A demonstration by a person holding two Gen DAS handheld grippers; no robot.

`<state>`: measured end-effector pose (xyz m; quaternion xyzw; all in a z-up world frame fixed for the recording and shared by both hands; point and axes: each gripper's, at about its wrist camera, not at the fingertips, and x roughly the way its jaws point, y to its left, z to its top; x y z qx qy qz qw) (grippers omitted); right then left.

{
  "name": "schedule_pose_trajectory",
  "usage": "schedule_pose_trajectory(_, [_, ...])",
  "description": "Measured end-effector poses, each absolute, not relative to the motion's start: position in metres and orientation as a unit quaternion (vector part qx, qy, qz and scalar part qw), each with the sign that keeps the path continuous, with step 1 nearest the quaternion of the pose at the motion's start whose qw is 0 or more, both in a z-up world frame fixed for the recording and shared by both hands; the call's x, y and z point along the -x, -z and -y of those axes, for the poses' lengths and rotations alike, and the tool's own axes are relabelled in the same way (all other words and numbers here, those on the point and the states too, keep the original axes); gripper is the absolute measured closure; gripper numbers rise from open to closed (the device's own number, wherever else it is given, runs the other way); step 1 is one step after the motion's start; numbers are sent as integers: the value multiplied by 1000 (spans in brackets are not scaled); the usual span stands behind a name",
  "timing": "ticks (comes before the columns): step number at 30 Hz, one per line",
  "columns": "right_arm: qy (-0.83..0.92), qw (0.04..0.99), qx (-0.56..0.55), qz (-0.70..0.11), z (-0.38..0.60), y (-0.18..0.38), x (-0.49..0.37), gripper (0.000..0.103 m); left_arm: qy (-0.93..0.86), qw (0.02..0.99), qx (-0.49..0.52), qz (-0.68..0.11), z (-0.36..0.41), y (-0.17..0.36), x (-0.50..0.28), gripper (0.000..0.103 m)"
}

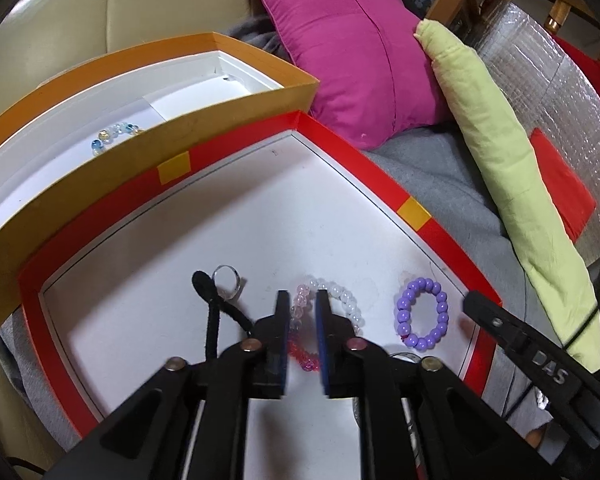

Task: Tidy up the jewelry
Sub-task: 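Open both tools to release the bracelets in the tray, then lift both open tools away from the tray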

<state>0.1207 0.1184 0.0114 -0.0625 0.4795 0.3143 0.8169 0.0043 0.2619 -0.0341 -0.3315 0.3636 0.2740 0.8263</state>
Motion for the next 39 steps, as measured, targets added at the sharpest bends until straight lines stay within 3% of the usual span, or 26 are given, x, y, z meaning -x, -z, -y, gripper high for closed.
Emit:
schedule_pose_trajectory(3, [-308,827,50,-468,-99,-22,-117,58,-285,825,335,-355,-260,29,0,59])
schedule_pose_trajectory(4, [-304,832,46,-462,-90,-27,-115,47,-293,824,334,-350,-258,26,2,49])
schedule_pose_trajectory(5, [-301,836,43,-457,-80,-31,-112,41,-299,826,333,-344,-256,23,3,48])
schedule_pose_trajectory(8, [-291,845,28,-448,-44,-40,-105,37,-305,834,322,-329,-247,12,7,47])
schedule_pose_trajectory(24, [-198,860,-82,-464,153,-36,-57,35,-238,893,190,-331,-121,-18,-27,41])
schedule_pose_trajectory(39, [-157,857,-113,-478,184,-31,-85,35,-167,927,102,-319,-69,-14,-44,41])
